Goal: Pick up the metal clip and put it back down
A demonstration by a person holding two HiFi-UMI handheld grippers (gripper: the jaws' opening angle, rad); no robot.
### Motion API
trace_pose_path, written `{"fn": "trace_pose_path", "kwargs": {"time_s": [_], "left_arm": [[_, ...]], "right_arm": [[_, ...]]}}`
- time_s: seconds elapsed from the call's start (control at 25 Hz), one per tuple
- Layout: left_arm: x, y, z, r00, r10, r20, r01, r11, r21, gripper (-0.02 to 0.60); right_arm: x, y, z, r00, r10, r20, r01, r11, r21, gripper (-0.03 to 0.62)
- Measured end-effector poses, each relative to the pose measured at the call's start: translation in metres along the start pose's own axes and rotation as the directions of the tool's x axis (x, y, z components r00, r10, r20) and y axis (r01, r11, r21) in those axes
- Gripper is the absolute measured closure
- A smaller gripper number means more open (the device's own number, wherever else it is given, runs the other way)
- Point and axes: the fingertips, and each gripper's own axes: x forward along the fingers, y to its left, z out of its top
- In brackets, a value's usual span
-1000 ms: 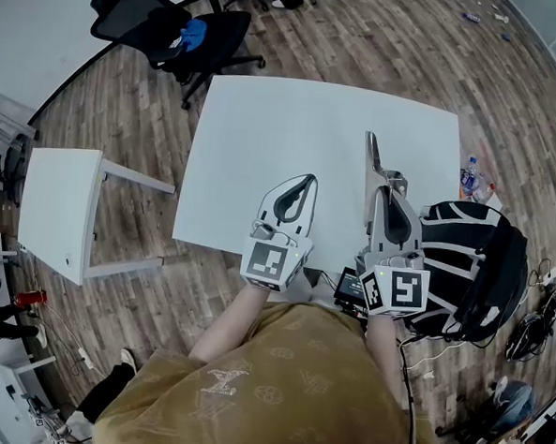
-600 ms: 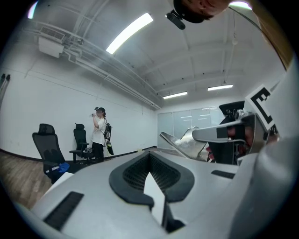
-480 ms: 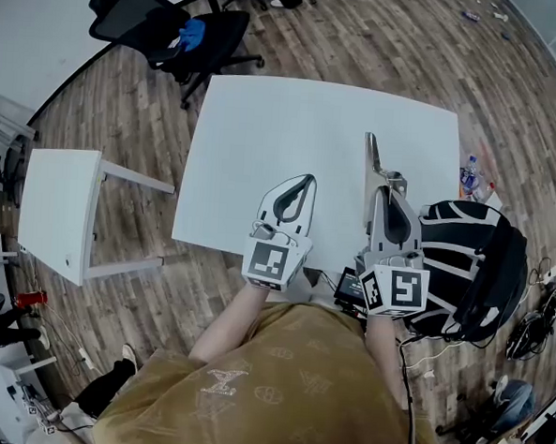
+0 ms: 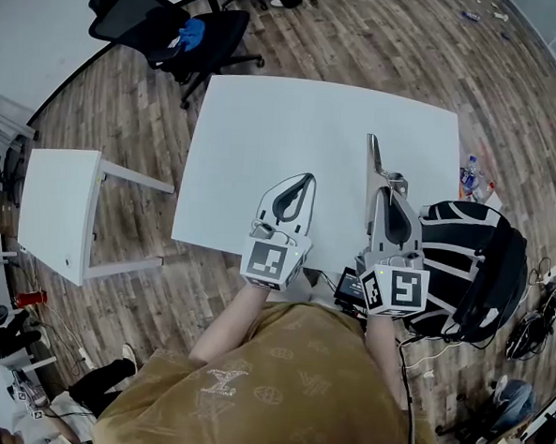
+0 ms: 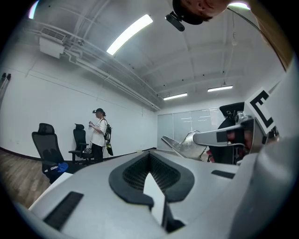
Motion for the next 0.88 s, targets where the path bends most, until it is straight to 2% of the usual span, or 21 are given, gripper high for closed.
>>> {"fn": "trace_pose_path", "kwargs": {"time_s": [0.16,0.36,0.88], "left_arm": [[0.002,-0.004,-0.001,1.000,0.002,-0.003,-0.002,1.000,0.023,0.584],[0.000,-0.003,0.002,1.000,0.013,0.003,-0.013,1.000,0.008,0.584],[0.003,-0.006,-0.004,1.000,0.012,-0.020,-0.011,0.999,0.037,0.584]], "right_arm": [[0.000,-0.003,-0.002,1.000,-0.007,-0.006,0.007,1.000,-0.007,0.568],[0.000,-0.002,-0.003,1.000,-0.010,-0.011,0.010,1.000,-0.005,0.568],[0.002,-0.001,-0.014,0.999,0.002,-0.033,-0.003,1.000,-0.010,0.568]]}}
